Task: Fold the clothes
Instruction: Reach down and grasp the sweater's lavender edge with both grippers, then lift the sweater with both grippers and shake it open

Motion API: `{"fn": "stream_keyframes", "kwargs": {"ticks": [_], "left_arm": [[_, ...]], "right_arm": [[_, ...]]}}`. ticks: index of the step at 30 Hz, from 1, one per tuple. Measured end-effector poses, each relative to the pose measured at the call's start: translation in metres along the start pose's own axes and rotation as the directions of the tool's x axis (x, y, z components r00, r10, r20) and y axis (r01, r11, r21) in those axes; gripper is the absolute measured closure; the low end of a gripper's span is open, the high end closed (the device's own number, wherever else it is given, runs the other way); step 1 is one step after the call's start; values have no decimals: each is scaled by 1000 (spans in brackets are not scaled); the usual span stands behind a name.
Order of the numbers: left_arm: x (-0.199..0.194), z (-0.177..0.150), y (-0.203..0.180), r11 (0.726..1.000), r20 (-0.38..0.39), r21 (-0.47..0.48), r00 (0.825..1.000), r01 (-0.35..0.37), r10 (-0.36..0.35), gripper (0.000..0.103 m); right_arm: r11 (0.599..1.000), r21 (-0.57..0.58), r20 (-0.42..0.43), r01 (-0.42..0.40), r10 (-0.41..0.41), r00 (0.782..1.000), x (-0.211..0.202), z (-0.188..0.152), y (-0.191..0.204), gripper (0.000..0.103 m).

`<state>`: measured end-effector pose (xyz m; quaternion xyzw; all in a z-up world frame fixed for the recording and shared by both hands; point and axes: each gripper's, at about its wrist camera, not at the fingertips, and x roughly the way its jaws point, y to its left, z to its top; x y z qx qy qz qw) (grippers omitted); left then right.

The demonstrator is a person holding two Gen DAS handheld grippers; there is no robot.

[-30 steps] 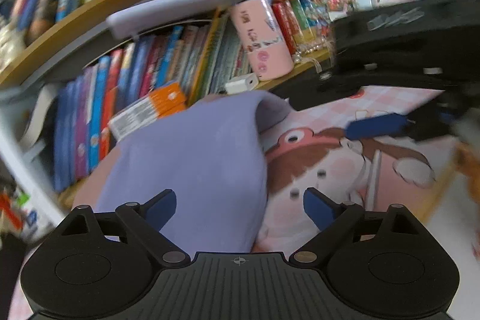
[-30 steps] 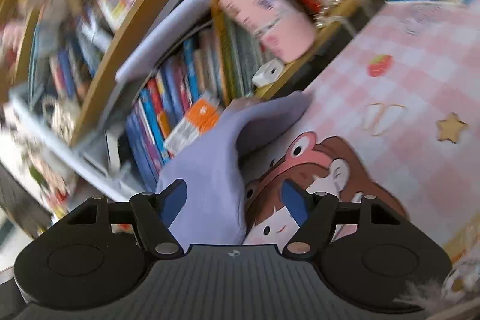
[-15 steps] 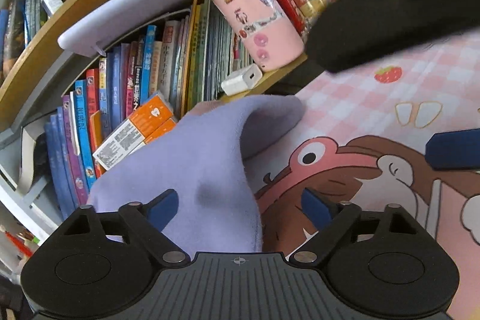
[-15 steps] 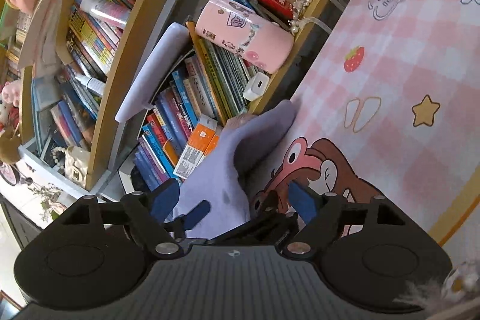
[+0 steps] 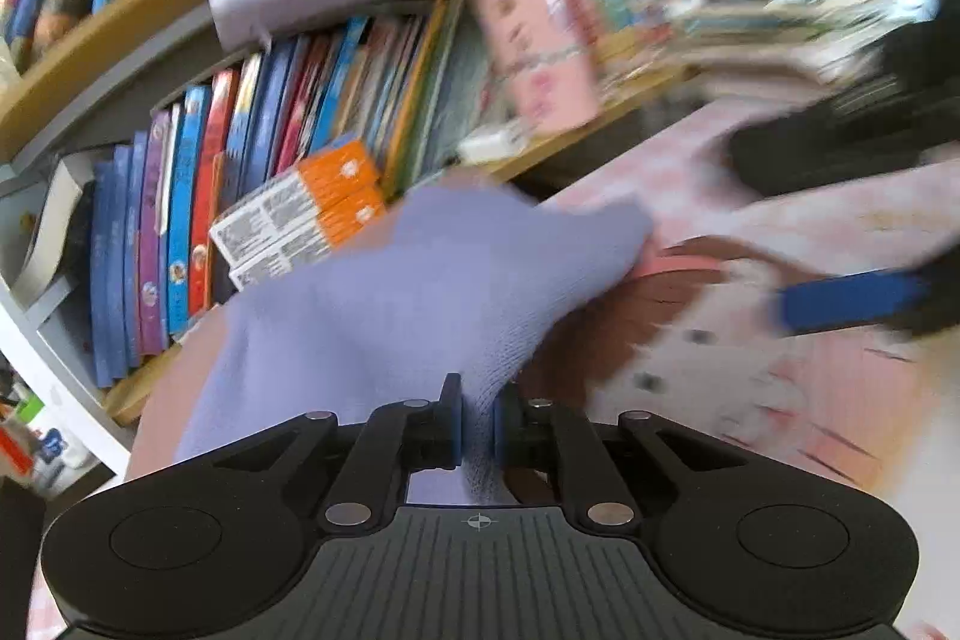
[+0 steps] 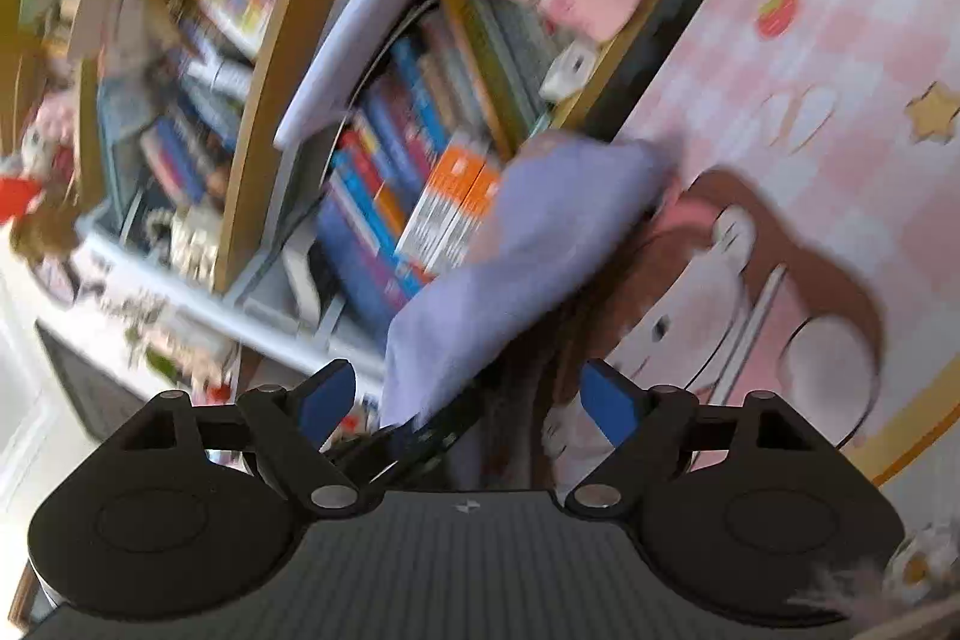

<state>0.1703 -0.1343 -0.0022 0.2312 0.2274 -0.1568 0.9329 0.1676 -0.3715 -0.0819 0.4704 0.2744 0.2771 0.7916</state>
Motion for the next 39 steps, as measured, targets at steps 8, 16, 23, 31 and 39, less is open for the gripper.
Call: {"fn": "stream_keyframes", "kwargs": {"ticks": [8, 16, 23, 31, 39], "left_arm": [[-114, -38, 3, 975, 179, -137, 973, 173, -147, 95], [-153, -90, -9, 982, 167, -123, 978, 147, -125, 95], [-152, -103, -4, 974, 146, -164, 980, 158, -135, 94], [-157, -106, 1, 974, 138, -171, 982, 151, -128, 94], [-165, -112, 2, 981, 130, -155, 986, 121, -101, 89]], "right_arm": [[999, -20, -134, 49, -51, 990, -7, -51, 15, 25], [993, 59, -66, 103, -99, 993, -39, -72, 16, 54], [985, 42, -102, 167, -162, 982, -60, -84, 21, 45], [990, 22, -120, 137, -133, 984, -89, -93, 30, 32], [976, 157, -118, 149, -132, 984, -68, -91, 30, 27]]}}
